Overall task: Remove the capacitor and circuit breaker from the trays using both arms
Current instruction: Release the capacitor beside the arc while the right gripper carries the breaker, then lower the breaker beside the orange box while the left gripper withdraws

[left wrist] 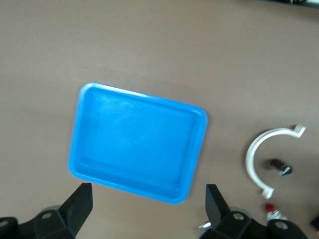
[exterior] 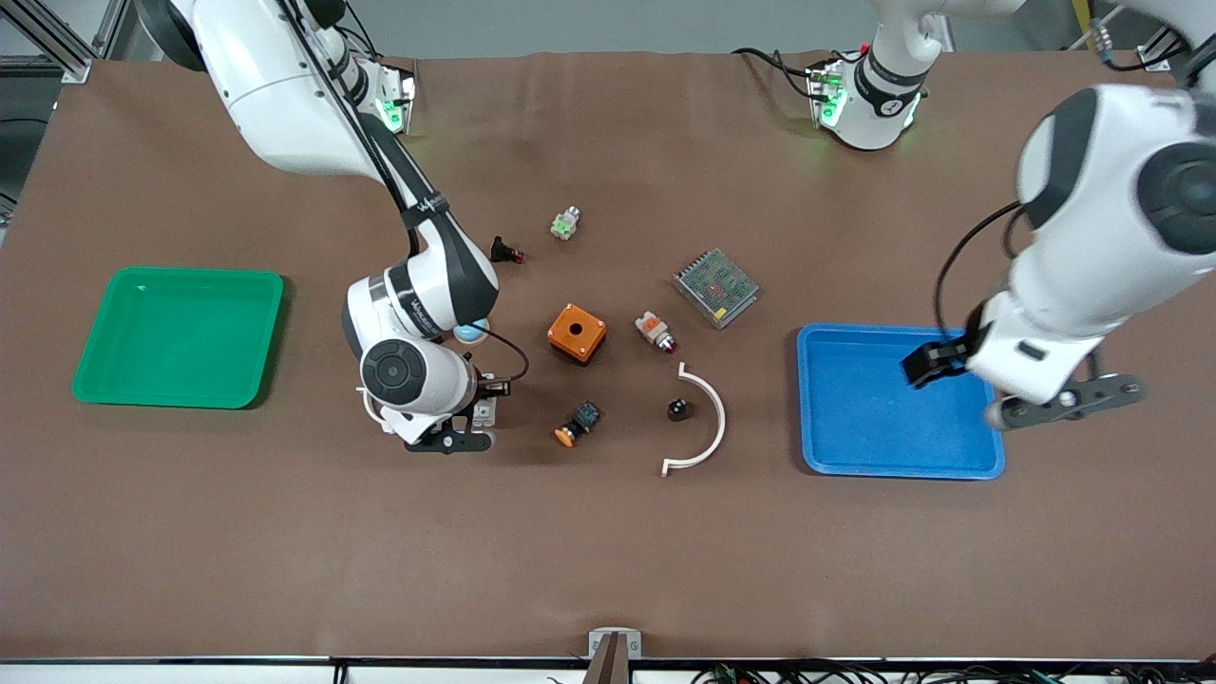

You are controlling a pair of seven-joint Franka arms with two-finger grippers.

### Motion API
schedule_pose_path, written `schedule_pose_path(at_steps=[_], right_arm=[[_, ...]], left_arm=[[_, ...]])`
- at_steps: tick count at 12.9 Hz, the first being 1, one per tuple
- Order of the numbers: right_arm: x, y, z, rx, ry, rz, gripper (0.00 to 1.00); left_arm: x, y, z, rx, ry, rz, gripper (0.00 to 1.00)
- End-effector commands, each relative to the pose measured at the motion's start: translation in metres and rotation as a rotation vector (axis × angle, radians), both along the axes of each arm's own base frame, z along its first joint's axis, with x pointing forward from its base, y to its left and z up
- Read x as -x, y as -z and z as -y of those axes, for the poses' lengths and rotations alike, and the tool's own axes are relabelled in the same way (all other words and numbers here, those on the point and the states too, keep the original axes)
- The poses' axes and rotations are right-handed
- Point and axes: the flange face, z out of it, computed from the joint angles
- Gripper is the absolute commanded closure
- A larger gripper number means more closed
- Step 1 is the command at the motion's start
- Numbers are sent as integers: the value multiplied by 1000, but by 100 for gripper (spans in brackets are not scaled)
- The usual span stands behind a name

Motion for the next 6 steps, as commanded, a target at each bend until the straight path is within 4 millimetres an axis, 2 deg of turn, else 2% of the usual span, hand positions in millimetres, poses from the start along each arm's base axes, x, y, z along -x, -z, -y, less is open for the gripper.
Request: schedule_pose_path(at_steps=[1, 3, 5, 6], right_arm=[[-6, 9, -2, -13, 29, -10, 84], [-6, 4, -3, -17, 28, -10, 2], [-8, -19, -5, -29, 26, 12, 0], [-15, -46, -2, -44, 30, 51, 0]], left_arm=[[24, -21, -35, -13, 95, -27, 0], [38, -39, -39, -17, 100, -37, 0], [48, -54, -42, -19, 102, -36, 0], [53, -60, -43, -20, 121, -38, 0]])
